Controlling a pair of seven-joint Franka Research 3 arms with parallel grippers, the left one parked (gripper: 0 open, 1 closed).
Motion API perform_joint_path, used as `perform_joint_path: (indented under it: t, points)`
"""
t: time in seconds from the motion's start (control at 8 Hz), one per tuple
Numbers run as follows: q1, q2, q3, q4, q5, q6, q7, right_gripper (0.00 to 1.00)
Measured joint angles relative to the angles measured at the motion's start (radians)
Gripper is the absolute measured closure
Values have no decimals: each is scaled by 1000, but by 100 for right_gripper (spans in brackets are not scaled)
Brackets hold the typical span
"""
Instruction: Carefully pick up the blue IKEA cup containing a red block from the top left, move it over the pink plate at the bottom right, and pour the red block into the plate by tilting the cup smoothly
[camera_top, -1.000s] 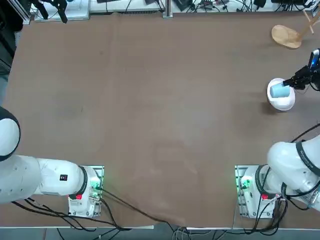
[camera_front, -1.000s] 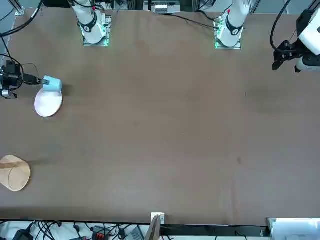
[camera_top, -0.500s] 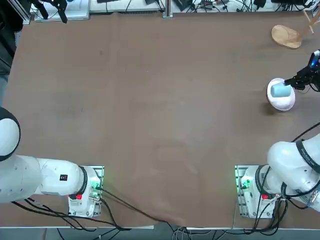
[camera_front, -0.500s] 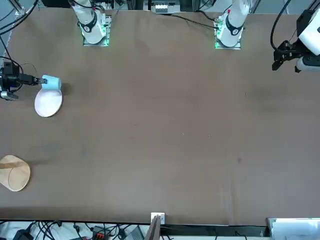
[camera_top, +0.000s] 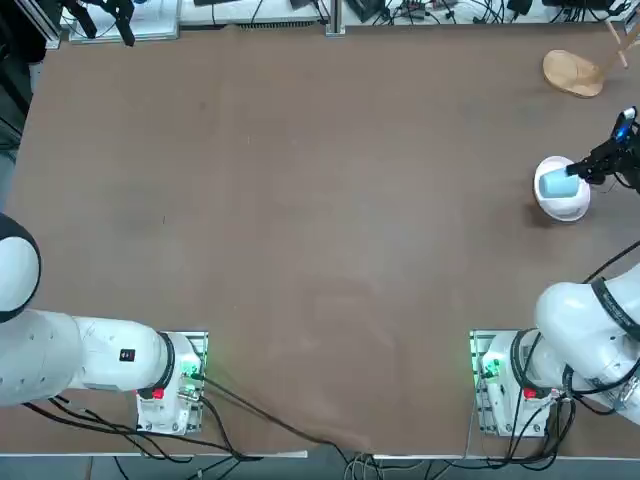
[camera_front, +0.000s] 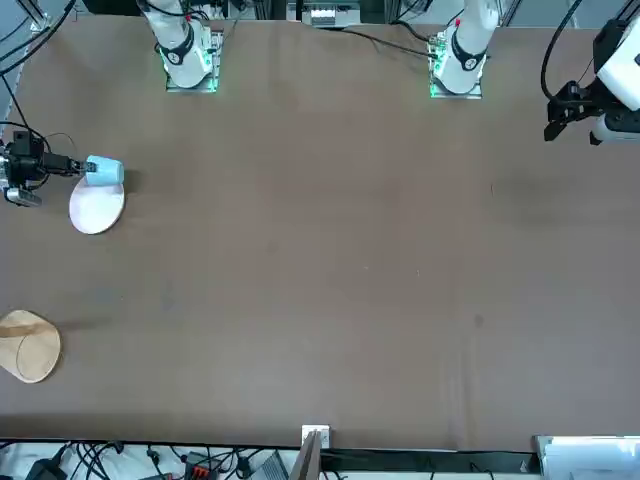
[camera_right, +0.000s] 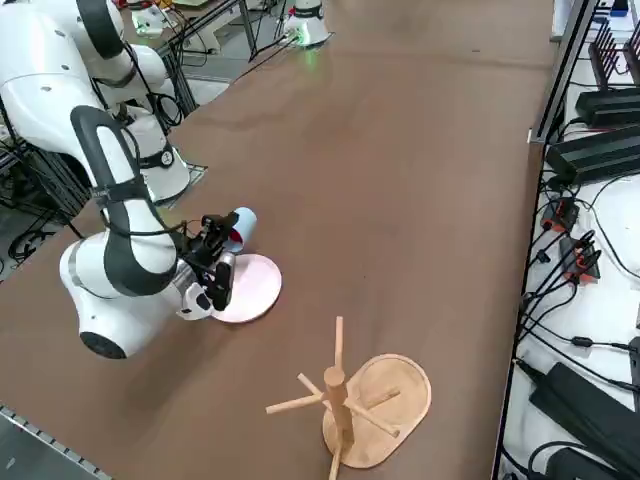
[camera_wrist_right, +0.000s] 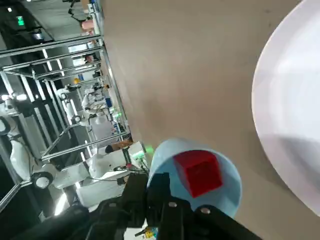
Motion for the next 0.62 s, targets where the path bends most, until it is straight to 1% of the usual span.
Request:
perform_joint_path:
  t: [0.25, 0.62]
  points:
    - [-16, 43, 0, 36, 17, -73, -25, 97]
    - [-35, 73, 0, 61, 19, -107, -51, 97]
